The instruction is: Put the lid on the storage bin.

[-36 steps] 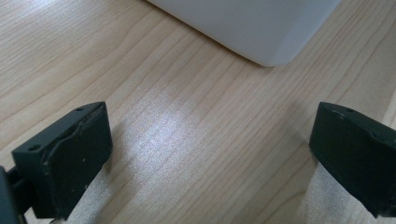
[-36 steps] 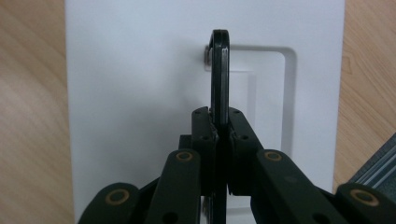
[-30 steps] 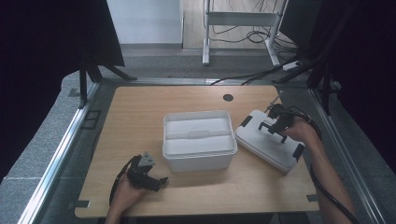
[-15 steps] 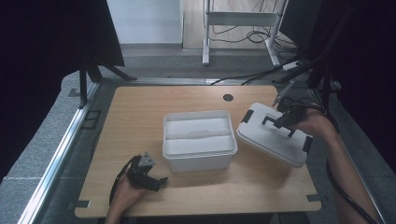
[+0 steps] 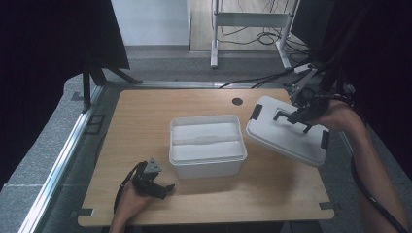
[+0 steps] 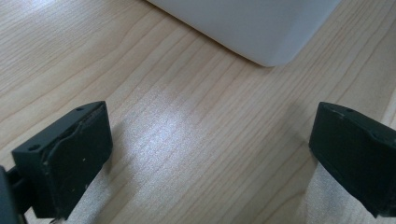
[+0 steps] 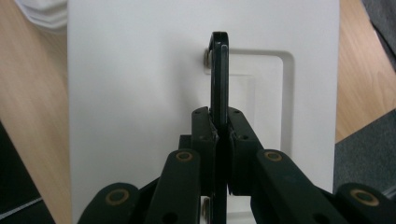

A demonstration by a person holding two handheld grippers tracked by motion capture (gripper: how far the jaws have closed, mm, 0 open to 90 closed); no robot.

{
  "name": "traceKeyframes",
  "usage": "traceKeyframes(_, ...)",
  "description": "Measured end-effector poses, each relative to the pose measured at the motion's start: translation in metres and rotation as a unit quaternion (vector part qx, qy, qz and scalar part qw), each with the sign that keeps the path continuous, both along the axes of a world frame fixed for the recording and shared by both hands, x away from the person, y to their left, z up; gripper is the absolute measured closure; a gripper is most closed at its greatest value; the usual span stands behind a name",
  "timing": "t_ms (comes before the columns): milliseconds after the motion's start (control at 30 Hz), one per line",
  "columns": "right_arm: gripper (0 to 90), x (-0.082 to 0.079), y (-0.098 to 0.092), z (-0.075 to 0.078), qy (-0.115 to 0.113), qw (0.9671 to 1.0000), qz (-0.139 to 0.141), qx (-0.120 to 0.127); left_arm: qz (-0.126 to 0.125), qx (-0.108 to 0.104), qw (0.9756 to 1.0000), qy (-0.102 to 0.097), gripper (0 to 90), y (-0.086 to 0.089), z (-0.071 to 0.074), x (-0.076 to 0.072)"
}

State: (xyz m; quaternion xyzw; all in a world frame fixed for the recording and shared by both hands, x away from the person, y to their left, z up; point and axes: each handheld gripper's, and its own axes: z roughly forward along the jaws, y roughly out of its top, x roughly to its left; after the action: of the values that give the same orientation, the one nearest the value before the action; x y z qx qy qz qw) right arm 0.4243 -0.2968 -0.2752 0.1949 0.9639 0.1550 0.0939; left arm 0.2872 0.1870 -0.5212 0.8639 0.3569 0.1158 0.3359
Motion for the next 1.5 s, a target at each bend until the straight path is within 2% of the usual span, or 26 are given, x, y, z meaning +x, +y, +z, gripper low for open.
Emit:
traceKeyframes(233,83.8,-0.006,0.024,0.018,-0.004,0.9991,0.037,0.017,-0.001,0.001,1.0,0.0,0.0,0.0,0.0,0.0)
traceKeyframes(533,83.7,-0.007,0.081,0.019,-0.004,0.9956,0.092,0.02,0.0,0.001,1.0,0.0,0.0,0.0,0.0,0.0)
traceKeyframes(633,83.7,-0.007,0.104,0.016,-0.002,0.9929,0.118,0.016,0.001,0.001,1.0,0.0,0.0,0.0,0.0,0.0)
traceKeyframes(933,83.7,-0.008,0.158,0.009,0.0,0.9864,0.164,0.009,0.004,0.001,1.0,0.0,0.0,0.0,0.0,-0.001)
traceKeyframes(1000,83.7,-0.008,0.17,0.007,-0.004,0.9834,0.181,0.01,0.004,0.0,1.0,0.0,0.0,0.0,0.0,-0.001)
traceKeyframes(1133,83.7,-0.009,0.189,0.004,-0.005,0.9801,0.198,0.008,0.004,0.0,1.0,0.0,0.0,0.0,0.0,-0.001)
traceKeyframes(1500,83.7,-0.01,0.234,-0.007,-0.001,0.9682,0.25,0.0,0.005,0.0,1.0,0.0,0.0,0.0,0.0,-0.001)
